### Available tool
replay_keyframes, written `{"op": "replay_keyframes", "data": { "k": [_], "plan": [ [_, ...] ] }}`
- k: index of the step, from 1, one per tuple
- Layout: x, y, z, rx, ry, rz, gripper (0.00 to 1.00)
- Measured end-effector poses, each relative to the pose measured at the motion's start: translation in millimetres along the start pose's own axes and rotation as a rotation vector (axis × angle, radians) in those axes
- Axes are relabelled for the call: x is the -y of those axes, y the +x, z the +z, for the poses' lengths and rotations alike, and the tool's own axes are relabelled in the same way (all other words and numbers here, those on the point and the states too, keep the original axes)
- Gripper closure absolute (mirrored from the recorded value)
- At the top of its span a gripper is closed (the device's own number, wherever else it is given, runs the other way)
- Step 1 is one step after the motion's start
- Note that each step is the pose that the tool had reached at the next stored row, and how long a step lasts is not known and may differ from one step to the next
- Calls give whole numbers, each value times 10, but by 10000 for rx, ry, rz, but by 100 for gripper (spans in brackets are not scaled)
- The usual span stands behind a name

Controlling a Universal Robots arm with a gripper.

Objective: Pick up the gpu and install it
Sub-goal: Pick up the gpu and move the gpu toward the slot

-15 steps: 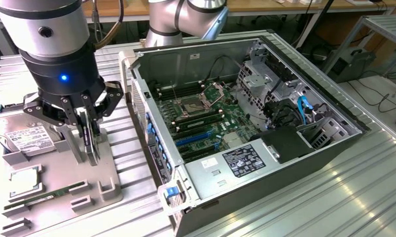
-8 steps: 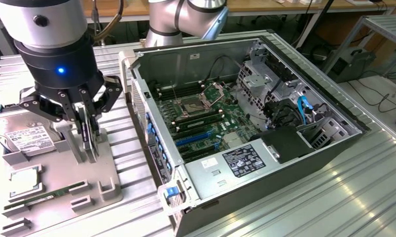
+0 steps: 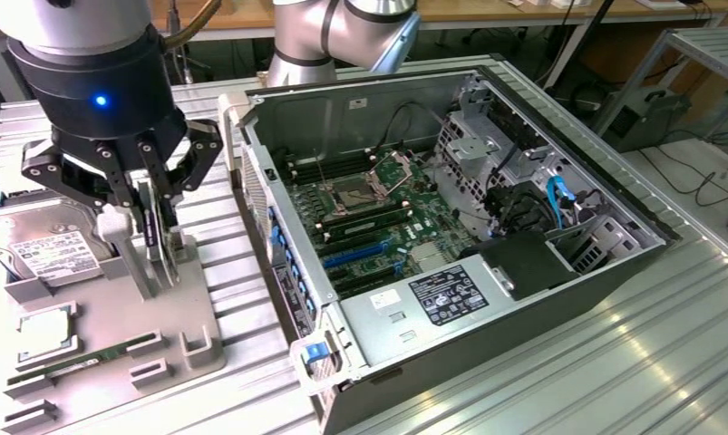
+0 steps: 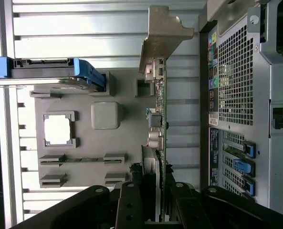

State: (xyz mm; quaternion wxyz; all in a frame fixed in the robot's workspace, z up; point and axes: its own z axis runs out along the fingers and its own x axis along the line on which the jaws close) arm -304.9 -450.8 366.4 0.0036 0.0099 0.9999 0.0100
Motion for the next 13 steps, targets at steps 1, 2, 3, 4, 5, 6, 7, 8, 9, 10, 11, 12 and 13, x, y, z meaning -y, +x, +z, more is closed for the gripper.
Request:
{"op": "replay_keyframes", "data": {
  "k": [1, 2, 3, 4, 5, 6, 7, 8, 9, 10, 11, 12, 13],
  "plan": [
    [-1, 0, -17, 0, 0, 1, 73],
    [-1, 0, -35, 0, 0, 0, 73],
    [-1, -1, -62, 0, 0, 0, 73],
    [-2, -1, -81, 0, 0, 0, 73],
    [-2, -1, -98, 0, 0, 0, 73],
    [-2, -1, -120, 0, 0, 0, 73],
    [-3, -1, -137, -1, 1, 0, 73],
    [-3, -1, -155, 0, 0, 0, 73],
    [-4, -1, -173, 0, -1, 0, 73],
    [-4, -2, -193, 1, -1, 0, 73],
    [-4, -2, -214, 0, 0, 0, 73],
    [-5, -2, -233, 0, 0, 0, 73],
    [-5, -2, -252, -1, 0, 0, 73]
  ]
}}
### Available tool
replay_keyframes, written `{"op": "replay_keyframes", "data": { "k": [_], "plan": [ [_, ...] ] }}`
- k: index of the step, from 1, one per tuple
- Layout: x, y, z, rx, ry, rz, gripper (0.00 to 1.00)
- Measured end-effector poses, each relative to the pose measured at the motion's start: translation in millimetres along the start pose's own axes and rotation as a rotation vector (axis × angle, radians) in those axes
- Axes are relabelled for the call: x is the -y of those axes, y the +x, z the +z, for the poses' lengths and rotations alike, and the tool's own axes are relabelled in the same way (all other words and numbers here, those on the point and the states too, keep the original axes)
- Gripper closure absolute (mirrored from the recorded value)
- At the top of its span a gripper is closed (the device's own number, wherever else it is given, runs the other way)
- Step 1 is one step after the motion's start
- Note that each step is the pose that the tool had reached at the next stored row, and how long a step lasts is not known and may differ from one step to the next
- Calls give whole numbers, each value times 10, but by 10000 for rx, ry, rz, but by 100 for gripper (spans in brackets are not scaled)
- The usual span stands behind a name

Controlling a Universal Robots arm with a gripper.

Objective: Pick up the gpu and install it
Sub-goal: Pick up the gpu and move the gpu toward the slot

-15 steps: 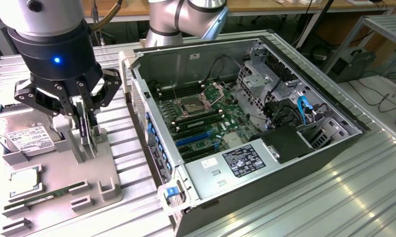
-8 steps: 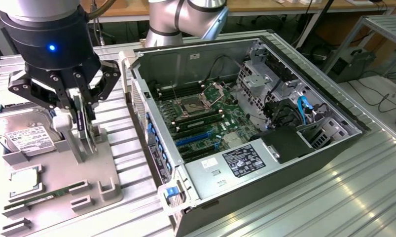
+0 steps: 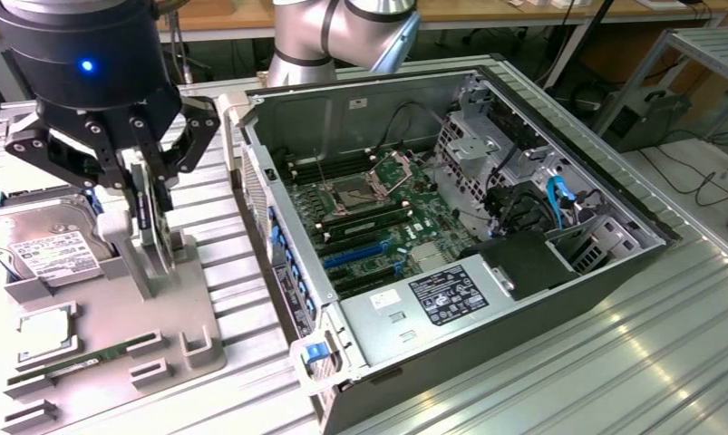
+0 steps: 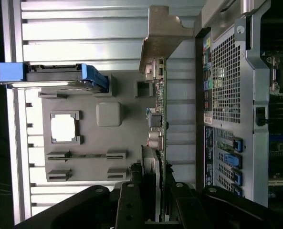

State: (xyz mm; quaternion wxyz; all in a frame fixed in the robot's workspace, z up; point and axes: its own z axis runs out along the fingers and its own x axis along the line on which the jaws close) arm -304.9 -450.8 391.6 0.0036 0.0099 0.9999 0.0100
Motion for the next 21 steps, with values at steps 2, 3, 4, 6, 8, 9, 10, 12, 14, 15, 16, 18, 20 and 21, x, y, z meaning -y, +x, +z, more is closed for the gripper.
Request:
{"op": "replay_keyframes", "data": {
  "k": [2, 3, 4, 6, 8, 9, 10, 12, 14, 15, 16, 18, 20, 21],
  "plan": [
    [-1, 0, -40, 1, -1, 0, 73],
    [-1, 0, -62, 1, 0, 0, 73],
    [-2, -1, -84, 1, 0, -1, 73],
    [-3, -1, -141, 1, 0, -1, 73],
    [-4, -1, -181, 0, 0, 1, 73],
    [-4, -2, -206, 0, 0, 0, 73],
    [-4, -3, -225, 0, 0, -1, 73],
    [-5, -4, -258, 1, -1, -1, 73],
    [-6, -4, -287, 2, -1, 0, 73],
    [-6, -4, -296, 2, -1, -1, 73],
    [-6, -4, -305, 1, 0, -1, 73],
    [-7, -6, -353, 1, 2, -1, 73],
    [-8, -7, -397, 1, 1, -5, 73],
    [-9, -8, -419, 1, 1, -12, 73]
  ]
}}
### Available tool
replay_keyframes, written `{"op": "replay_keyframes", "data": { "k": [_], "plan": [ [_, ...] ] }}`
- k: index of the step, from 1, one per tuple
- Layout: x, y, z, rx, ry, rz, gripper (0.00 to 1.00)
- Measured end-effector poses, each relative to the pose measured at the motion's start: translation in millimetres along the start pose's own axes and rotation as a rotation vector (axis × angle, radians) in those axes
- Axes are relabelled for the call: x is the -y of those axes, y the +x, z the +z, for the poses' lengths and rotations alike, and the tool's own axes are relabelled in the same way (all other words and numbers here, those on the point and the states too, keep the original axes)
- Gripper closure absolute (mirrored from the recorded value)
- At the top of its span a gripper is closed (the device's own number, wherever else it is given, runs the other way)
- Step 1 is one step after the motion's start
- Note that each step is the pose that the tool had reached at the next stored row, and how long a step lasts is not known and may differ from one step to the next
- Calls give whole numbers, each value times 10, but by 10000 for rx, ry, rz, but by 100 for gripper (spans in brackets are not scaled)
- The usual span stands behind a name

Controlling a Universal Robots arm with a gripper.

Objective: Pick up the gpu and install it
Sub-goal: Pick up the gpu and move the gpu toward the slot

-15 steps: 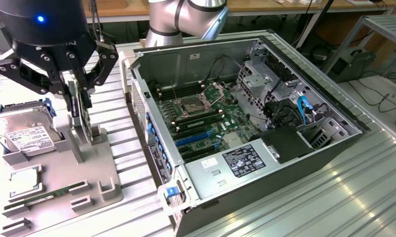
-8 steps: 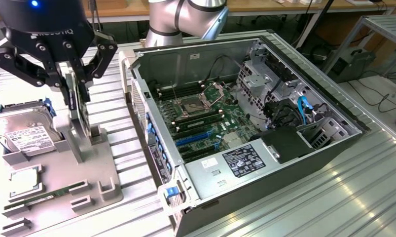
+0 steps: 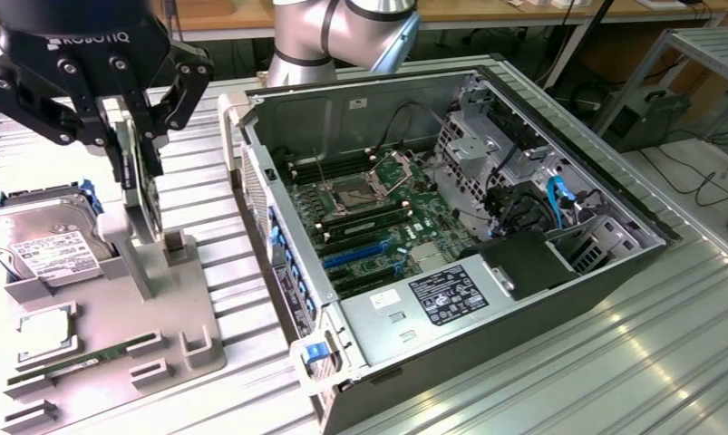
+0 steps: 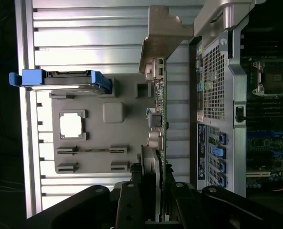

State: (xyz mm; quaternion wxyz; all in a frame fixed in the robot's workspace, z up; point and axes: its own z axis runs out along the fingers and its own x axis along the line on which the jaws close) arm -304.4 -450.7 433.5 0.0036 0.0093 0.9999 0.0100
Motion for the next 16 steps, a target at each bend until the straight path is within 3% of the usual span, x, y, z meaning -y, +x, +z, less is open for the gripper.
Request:
{"op": "replay_keyframes", "data": {
  "k": [16],
  "plan": [
    [-1, -34, -20, -2, -6, -6, 73]
  ]
}}
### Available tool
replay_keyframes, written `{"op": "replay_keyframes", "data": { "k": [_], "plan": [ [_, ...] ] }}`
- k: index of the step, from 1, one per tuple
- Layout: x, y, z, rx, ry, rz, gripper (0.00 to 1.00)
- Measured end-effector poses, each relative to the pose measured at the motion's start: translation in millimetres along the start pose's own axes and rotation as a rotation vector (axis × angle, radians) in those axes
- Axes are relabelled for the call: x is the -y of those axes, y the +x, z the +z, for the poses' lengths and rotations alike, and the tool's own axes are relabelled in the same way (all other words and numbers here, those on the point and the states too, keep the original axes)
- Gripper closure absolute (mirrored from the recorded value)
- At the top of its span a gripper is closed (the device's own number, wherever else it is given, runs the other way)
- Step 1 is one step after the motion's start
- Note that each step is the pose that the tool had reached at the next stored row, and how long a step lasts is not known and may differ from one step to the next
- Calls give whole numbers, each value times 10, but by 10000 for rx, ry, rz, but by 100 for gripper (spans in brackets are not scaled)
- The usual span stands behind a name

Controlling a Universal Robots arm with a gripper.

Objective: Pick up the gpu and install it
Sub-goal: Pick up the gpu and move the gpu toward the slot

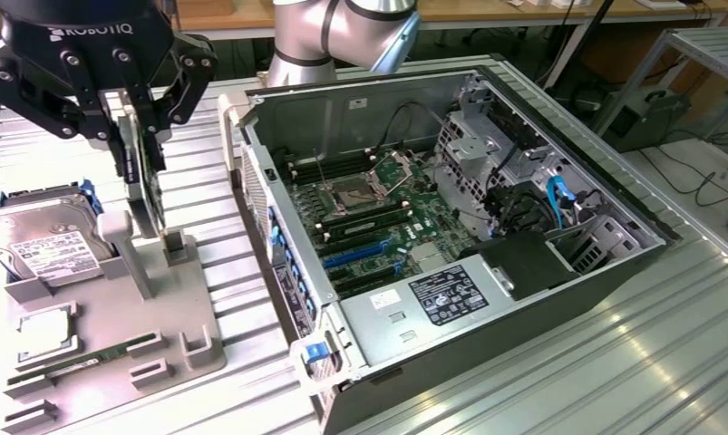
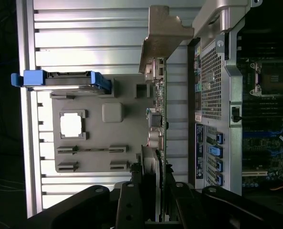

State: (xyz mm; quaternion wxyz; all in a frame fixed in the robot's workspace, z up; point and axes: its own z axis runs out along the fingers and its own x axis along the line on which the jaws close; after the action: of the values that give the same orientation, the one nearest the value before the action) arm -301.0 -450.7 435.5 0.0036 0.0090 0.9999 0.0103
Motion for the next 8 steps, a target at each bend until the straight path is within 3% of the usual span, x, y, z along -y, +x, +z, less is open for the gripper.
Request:
{"op": "replay_keyframes", "data": {
  "k": [8],
  "plan": [
    [-1, -72, 2, 1, -1, 1, 73]
  ]
}}
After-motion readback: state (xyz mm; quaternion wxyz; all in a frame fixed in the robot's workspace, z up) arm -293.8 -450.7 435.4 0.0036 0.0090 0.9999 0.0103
